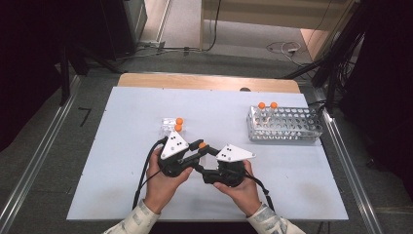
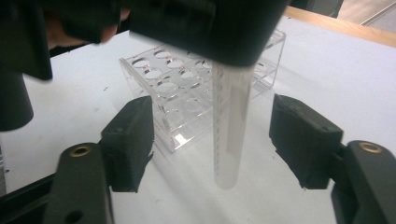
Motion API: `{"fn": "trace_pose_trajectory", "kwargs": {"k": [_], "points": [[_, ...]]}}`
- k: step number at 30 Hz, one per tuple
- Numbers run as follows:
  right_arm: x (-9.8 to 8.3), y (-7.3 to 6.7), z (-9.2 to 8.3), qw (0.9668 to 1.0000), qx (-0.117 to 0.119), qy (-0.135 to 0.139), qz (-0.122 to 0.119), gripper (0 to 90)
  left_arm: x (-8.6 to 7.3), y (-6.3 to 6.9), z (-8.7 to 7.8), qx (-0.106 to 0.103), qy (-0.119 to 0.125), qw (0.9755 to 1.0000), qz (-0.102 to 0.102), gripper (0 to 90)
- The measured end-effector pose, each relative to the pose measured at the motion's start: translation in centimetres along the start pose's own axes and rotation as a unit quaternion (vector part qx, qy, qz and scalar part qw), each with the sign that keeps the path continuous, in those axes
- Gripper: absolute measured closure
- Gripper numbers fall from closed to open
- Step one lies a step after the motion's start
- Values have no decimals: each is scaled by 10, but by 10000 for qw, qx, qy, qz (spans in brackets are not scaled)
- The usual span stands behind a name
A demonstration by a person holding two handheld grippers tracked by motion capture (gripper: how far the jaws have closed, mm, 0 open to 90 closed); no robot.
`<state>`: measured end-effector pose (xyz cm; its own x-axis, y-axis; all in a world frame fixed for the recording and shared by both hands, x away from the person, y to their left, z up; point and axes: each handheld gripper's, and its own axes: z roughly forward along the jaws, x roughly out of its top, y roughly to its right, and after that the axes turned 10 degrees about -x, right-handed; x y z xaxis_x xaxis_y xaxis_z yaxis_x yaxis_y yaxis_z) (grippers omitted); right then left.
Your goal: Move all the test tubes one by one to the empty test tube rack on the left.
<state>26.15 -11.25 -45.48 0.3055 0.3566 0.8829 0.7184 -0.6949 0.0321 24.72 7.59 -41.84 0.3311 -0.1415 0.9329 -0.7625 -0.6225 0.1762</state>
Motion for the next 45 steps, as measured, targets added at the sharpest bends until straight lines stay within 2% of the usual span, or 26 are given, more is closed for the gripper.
{"fn": "trace_pose_trajectory", "kwargs": {"k": [10,22,33,40,42,45], "points": [[-1,3,2,10000,-43,-58,29,264,15,-20,-11,67,196,9995,-237,704],[-2,3,3,9999,-44,-88,47,266,26,-32,-26,216,423,9984,-299,704],[-3,4,3,9999,-45,-107,35,269,28,-42,-34,332,530,9973,-383,704],[-2,4,2,9999,-34,-106,46,271,27,-50,-39,548,530,9964,-378,704],[-2,4,2,9999,-29,-101,51,272,26,-53,-40,705,504,9957,-332,704],[-2,4,2,9999,-31,-96,51,273,25,-57,-41,766,509,9951,-369,704]]}}
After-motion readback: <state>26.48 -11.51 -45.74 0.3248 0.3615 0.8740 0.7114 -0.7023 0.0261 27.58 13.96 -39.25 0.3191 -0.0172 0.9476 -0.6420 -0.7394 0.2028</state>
